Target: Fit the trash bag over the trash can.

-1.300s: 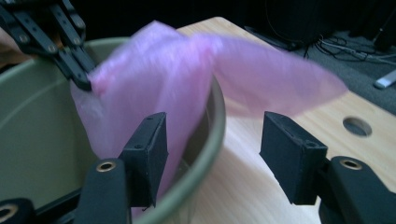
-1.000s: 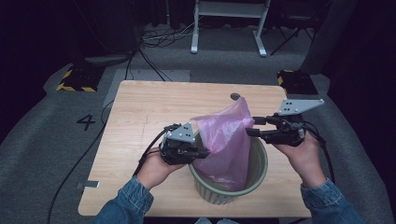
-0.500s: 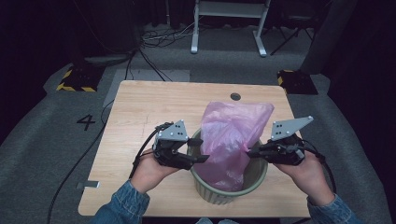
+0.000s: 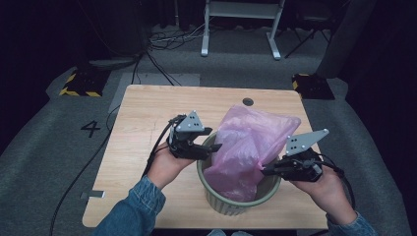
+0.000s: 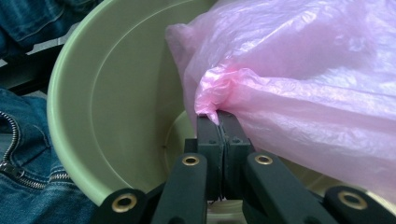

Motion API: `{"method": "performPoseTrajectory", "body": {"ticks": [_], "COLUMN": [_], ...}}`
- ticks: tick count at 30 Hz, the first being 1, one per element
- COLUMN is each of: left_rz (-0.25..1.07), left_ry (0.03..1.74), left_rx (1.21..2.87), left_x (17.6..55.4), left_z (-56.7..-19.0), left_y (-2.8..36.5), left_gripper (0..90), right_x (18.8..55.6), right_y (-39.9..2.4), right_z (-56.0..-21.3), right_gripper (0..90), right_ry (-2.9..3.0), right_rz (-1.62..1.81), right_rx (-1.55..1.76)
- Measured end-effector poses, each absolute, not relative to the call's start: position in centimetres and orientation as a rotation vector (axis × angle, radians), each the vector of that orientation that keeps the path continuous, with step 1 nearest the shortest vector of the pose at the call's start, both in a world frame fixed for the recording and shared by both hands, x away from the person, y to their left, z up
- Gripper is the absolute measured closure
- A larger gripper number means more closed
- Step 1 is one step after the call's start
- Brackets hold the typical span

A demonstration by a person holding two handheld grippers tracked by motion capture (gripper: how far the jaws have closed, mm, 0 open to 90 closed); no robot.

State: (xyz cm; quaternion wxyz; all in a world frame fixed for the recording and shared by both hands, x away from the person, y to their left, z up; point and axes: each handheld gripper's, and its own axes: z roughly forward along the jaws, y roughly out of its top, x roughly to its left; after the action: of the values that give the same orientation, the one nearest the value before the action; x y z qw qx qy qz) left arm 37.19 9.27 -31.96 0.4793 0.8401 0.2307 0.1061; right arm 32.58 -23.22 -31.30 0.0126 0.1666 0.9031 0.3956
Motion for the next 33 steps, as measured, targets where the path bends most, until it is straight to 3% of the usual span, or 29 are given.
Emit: {"method": "performPoseTrajectory", "body": {"ticks": [13, 14, 19, 21, 24, 25, 33], "left_rz": [0.145, 0.136, 0.197, 0.289, 0.291, 0.282, 0.248], "left_ry": [0.653, 0.649, 0.583, 0.558, 0.522, 0.500, 0.347], "left_rx": [2.107, 2.115, 2.125, 2.130, 2.110, 2.095, 2.074], "left_x": [41.1, 41.2, 40.2, 39.3, 38.6, 38.2, 34.4], "left_z": [-33.0, -33.1, -32.8, -32.3, -31.9, -31.6, -30.7], "left_y": [8.0, 7.9, 7.6, 7.6, 8.0, 8.3, 8.9], "left_gripper": [37.1, 39.4, 70.1, 77.5, 81.8, 89.7, 90.0], "right_x": [32.8, 32.8, 32.9, 33.0, 33.0, 33.0, 32.6], "right_y": [-22.6, -22.6, -22.9, -23.0, -23.1, -23.1, -23.0], "right_z": [-31.7, -31.8, -32.0, -32.3, -32.5, -32.5, -32.3], "right_gripper": [86.6, 86.5, 84.1, 83.9, 83.9, 84.0, 84.3], "right_ry": [2.830, 2.830, 2.824, 2.825, 2.827, 2.827, 2.834], "right_rz": [1.251, 1.253, 1.262, 1.262, 1.265, 1.260, 1.236], "right_rx": [0.488, 0.488, 0.504, 0.515, 0.520, 0.523, 0.527]}}
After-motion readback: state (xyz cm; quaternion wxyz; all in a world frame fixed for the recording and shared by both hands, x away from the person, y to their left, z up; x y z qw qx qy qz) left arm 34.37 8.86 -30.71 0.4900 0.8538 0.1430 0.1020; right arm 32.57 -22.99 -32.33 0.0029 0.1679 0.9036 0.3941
